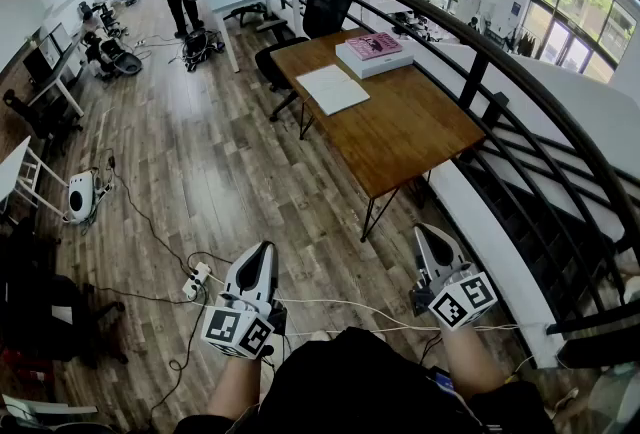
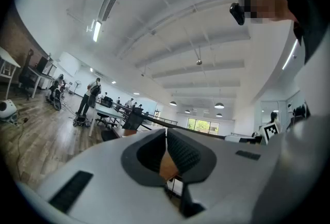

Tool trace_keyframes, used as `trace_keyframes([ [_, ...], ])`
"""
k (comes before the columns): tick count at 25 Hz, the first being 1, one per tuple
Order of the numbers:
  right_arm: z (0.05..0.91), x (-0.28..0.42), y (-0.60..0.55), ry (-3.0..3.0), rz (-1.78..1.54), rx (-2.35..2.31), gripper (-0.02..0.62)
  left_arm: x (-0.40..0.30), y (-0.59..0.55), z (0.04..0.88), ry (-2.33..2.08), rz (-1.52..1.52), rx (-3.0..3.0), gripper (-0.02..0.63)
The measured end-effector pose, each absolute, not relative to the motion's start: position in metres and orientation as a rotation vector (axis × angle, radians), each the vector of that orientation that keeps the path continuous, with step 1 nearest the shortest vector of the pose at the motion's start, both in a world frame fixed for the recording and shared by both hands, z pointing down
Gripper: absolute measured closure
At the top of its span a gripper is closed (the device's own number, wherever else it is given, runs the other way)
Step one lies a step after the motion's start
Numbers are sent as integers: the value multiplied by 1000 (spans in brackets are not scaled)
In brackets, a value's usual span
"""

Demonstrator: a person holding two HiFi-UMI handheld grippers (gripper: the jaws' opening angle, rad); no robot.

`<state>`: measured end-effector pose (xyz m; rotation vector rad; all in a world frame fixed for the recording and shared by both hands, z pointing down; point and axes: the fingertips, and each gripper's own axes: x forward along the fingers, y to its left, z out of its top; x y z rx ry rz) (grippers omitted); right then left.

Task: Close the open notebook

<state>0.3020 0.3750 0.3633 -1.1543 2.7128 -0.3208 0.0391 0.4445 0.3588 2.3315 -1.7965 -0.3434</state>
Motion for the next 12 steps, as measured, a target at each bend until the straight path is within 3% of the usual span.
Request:
trace_keyframes([
  [12, 358, 294, 371, 2742, -329, -1124, 601, 39, 434, 357, -1787, -351, 2337, 586],
])
